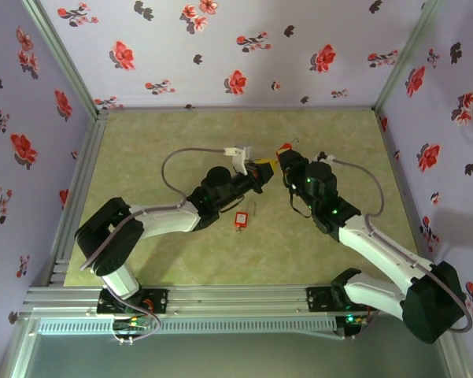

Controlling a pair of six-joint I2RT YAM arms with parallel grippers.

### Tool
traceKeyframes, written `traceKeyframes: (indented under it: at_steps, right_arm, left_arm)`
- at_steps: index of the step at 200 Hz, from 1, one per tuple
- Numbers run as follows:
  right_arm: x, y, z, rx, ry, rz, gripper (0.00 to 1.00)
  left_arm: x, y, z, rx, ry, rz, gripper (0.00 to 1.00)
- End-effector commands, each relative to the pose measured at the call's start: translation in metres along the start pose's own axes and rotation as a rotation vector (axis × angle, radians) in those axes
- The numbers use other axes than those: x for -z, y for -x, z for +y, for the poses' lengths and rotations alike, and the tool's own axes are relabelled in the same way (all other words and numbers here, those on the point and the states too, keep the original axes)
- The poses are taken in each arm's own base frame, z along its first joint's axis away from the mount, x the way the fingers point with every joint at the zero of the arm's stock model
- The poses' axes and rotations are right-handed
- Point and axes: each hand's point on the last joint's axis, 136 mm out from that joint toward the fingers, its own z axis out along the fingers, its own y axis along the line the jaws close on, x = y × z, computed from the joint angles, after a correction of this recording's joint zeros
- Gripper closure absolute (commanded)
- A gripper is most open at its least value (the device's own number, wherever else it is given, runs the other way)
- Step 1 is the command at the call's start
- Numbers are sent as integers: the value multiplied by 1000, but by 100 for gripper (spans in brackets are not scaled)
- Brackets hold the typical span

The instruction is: Unlock with the key

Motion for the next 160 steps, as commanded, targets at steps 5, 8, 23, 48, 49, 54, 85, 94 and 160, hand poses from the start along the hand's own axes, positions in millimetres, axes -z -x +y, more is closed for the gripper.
traceKeyframes:
  at_steps: [5,8,23,48,49,54,85,94,160]
  right_arm:
    - [22,-101,15,-63,60,479,100]
    - [22,-101,15,-60,57,482,100]
    - [23,-103,13,-35,36,493,100]
    - [27,-107,8,20,-5,518,100]
    - [26,-107,7,22,-7,520,100]
    - [26,-109,5,28,-13,529,100]
    - [28,-116,-9,93,-63,547,100]
    - [28,-116,-11,92,-61,539,100]
    - [26,-115,-7,34,-40,528,100]
  left_arm:
    - [-4,23,-50,-158,-88,-145,100]
    - [-4,22,-51,-169,-88,-140,100]
    - [-7,20,-56,-228,-88,-115,100]
    - [-10,25,-56,-283,-96,-58,100]
    - [-10,25,-55,-281,-97,-50,100]
    - [-12,26,-54,-269,-106,-30,100]
    - [-15,50,-39,-150,-139,-21,100]
    - [-15,53,-43,-124,-158,-24,100]
    - [-15,51,-55,-128,-251,-109,100]
